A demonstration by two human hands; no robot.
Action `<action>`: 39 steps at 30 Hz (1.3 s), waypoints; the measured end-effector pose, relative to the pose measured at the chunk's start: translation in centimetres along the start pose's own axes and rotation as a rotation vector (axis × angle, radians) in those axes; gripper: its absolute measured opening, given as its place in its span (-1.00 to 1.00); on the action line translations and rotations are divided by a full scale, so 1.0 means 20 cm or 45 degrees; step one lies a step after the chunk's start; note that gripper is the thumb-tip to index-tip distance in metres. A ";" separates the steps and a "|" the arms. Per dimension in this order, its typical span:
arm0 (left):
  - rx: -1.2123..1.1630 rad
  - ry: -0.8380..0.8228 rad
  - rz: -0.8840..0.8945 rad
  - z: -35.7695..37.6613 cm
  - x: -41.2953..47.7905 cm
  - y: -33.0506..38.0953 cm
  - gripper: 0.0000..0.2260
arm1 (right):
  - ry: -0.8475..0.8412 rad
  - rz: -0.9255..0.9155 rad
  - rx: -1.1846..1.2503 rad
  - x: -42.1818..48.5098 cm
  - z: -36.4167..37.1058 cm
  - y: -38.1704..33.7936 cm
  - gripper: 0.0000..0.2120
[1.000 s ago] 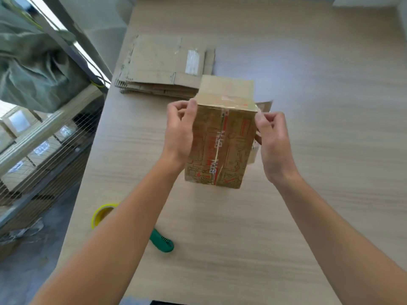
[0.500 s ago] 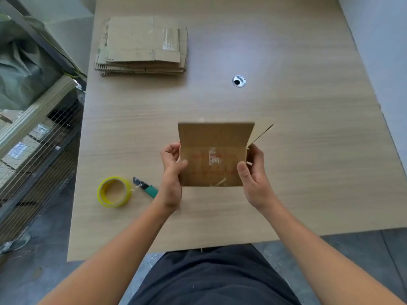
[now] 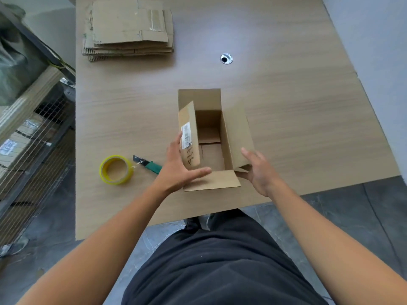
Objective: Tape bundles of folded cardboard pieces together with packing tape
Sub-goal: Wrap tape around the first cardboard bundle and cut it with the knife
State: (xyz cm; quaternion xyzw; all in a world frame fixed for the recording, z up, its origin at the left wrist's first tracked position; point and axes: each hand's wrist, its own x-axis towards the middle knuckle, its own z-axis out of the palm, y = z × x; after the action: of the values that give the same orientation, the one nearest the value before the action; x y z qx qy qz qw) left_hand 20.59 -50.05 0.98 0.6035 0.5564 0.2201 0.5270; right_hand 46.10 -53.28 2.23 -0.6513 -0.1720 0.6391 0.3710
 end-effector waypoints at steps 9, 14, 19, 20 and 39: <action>-0.858 0.534 -0.407 0.13 -0.12 -0.11 -0.68 | 0.451 -0.611 -0.881 0.02 -0.14 0.08 -0.25; 0.146 0.738 -0.214 0.15 -0.04 -0.10 -0.54 | 0.344 -0.857 -1.779 0.07 -0.19 0.03 -0.40; 0.875 0.317 -0.416 0.29 0.00 -0.04 -0.02 | -0.102 -0.596 -1.810 0.14 -0.18 0.04 -0.05; 0.797 0.229 -0.439 0.31 0.00 -0.05 -0.02 | -0.150 -0.579 -1.745 0.15 -0.18 0.05 -0.01; -0.233 0.453 -0.287 0.56 0.77 0.39 -0.28 | 0.401 -0.745 -1.667 0.37 -0.73 -0.49 -0.30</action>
State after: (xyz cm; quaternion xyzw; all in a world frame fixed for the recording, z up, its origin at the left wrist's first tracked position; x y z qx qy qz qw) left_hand 37.90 -39.23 -0.99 0.4388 0.6824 0.3122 0.4943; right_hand 63.45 -45.37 2.64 -0.7511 -0.6301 0.1791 0.0815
